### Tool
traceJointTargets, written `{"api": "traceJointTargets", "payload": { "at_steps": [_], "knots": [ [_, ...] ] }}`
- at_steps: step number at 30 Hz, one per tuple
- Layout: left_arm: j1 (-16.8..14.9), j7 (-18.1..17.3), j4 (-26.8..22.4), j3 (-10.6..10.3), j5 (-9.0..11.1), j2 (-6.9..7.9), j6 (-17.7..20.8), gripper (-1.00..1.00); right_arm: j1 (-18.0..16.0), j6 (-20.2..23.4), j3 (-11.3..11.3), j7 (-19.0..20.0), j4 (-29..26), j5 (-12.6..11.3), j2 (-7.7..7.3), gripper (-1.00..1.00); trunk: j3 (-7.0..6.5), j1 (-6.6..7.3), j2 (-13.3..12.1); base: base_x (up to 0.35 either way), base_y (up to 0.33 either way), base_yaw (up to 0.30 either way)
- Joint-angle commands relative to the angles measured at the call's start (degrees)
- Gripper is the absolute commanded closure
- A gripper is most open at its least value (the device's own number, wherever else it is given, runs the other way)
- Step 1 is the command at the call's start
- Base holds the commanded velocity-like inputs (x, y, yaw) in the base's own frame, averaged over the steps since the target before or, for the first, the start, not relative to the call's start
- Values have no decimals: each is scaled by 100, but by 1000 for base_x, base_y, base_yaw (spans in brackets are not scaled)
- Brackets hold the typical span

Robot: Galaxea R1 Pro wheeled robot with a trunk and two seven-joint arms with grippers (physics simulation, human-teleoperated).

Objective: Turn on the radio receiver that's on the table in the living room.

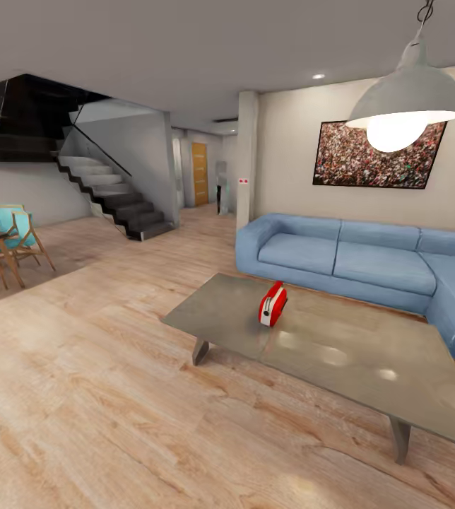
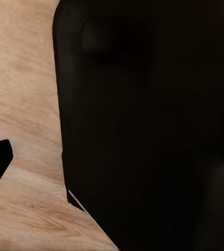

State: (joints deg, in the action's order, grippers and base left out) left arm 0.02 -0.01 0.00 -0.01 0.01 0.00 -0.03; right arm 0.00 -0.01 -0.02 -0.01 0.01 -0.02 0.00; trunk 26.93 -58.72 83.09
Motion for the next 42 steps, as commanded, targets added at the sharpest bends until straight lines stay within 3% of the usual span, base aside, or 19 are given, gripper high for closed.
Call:
{"api": "traceJointTargets", "payload": {
  "at_steps": [1, 10, 14, 25, 30, 31, 33, 36, 39, 42],
  "knots": [
    [33, -5, 0, -8, 8, -33, -30, -100, -33, -8, -16, -7, 6, -19, 33, -100, 0, -1, -1, 0, 0, 0],
    [327, -7, 14, 30, 15, -322, -32, -100, -281, -8, 7, 1, -3, 1, 322, -100, 0, -1, -1, 0, 0, 0],
    [367, -2, 3, 4, 10, -451, -34, -100, -283, -47, 30, -4, -7, 11, 342, -100, 0, -1, -1, 0, 0, 0],
    [366, 35, -324, -23, -19, -663, -359, -100, -342, -198, 35, 34, -339, 39, 22, -100, 0, -1, -1, 0, 0, 0],
    [358, 70, -485, -20, -56, -618, -389, -100, -379, -181, 30, 2, -500, 129, -139, -100, 0, -1, -1, 0, 0, 0],
    [352, 120, -3200, -21, -58, -614, 11, -100, -427, -163, 29, -2, -2660, 137, -289, -100, 0, -1, -1, 0, 0, 0],
    [331, 288, -3771, -19, -61, -604, 604, -100, -597, -37, 29, 0, -2992, 141, -312, -100, 0, -1, -1, 0, 0, 0],
    [311, 544, -4574, -8, -60, -527, 1251, -100, -1096, 625, 28, 6, -3186, 129, -353, -100, 0, -1, -1, 0, 0, 0],
    [294, 630, -5116, 64, -12, -312, 1465, -100, -1504, 1164, 19, 5, -3252, 150, -456, -100, 0, -1, -1, 0, 0, 0],
    [290, 635, -5234, 340, 14, -224, 1481, -100, -1601, 1165, 11, 4, -3257, 150, -527, -100, 0, -1, -1, 0, 0, 0]
  ]
}}
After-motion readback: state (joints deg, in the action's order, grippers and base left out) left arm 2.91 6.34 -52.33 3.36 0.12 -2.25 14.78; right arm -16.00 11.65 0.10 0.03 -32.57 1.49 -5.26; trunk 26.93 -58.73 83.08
